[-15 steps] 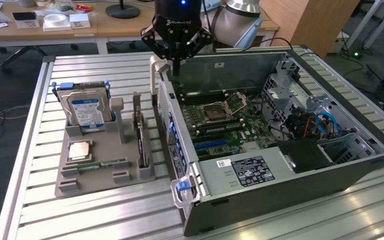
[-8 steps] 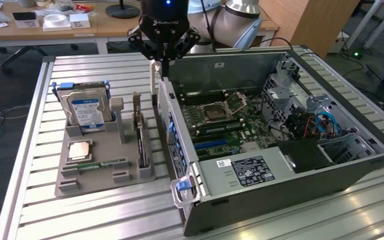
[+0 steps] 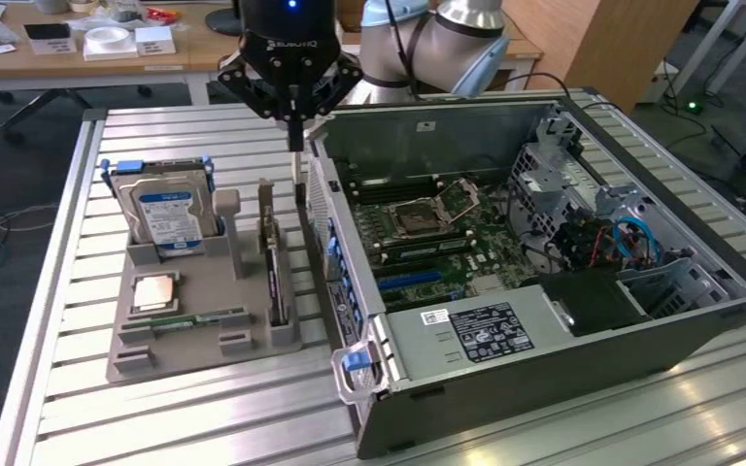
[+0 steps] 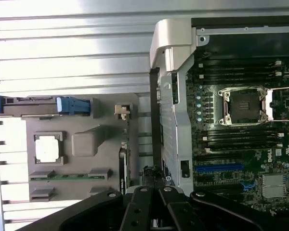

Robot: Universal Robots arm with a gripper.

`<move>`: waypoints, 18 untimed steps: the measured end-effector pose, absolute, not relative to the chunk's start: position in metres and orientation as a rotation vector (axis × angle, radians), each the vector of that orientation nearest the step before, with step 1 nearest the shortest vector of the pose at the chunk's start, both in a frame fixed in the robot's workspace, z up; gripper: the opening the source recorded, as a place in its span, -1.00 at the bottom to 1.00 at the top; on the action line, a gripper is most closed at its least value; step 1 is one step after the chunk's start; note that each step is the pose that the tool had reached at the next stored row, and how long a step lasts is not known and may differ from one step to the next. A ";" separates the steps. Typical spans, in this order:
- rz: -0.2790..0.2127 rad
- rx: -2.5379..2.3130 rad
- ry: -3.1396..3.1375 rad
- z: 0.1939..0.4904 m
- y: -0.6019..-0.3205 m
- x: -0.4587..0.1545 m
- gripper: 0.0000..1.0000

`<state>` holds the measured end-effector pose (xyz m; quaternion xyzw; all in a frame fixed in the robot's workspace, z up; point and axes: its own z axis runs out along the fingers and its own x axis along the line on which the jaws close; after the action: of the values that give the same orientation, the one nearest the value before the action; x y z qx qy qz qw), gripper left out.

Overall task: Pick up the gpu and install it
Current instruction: 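Reach for the gpu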

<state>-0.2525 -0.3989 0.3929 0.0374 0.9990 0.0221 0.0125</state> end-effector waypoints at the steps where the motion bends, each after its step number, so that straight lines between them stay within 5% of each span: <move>1: 0.069 0.117 3.114 0.393 -0.399 -0.255 -0.79; 18: 0.069 0.117 3.114 0.393 -0.399 -0.288 -0.79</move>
<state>-0.2882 -0.3988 0.3925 0.0374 0.9990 0.0221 0.0125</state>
